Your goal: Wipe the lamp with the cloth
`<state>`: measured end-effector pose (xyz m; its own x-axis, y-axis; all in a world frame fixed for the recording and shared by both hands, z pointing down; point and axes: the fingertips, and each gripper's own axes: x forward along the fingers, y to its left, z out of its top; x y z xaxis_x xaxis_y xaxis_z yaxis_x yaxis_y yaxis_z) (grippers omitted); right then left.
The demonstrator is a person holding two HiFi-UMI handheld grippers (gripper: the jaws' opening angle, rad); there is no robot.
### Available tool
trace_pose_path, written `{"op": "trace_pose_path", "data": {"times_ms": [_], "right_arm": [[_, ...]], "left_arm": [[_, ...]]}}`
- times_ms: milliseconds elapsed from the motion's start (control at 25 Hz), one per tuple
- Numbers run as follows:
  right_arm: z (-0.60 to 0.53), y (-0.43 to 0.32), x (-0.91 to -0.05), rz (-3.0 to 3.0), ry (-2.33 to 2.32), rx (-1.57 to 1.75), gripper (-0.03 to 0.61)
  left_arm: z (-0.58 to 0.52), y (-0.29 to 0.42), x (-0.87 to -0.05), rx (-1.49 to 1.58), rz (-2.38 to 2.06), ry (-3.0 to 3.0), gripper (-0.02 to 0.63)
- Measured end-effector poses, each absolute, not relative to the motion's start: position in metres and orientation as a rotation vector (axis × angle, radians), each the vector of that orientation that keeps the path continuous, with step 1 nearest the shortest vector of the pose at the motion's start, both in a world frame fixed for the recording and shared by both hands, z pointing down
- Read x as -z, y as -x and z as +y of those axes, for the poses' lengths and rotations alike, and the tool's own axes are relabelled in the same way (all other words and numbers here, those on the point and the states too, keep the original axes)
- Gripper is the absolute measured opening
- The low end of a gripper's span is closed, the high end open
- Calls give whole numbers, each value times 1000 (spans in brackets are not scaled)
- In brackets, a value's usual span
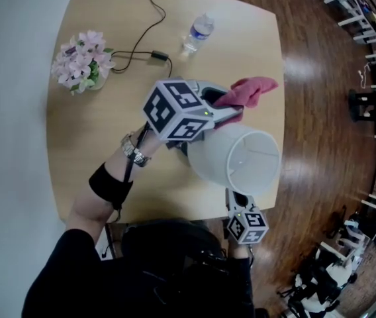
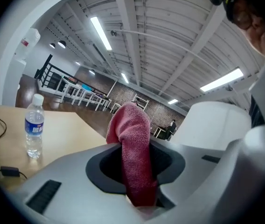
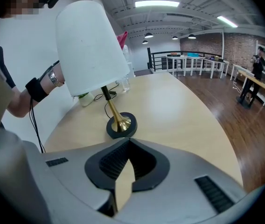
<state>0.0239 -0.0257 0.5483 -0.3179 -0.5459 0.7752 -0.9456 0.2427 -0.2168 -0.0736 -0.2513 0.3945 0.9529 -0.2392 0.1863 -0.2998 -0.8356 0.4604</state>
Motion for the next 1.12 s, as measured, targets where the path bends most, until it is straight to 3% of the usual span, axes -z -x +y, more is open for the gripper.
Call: {"op": "trace_pose_path", "data": {"times_ms": [520, 880, 1120], "right_arm": [[-28, -27, -562, -1967, -1350, -960, 9], [-24, -43, -566, -1954, -1404, -1000, 9], [-31, -37, -573, -1981, -1426, -1060, 9]], "left_arm": [[-279, 82, -518, -507, -455, -2480, 114], [-250, 35, -360, -244, 194, -2709, 114], [-232, 20, -340, -134, 394, -2517, 114]]}}
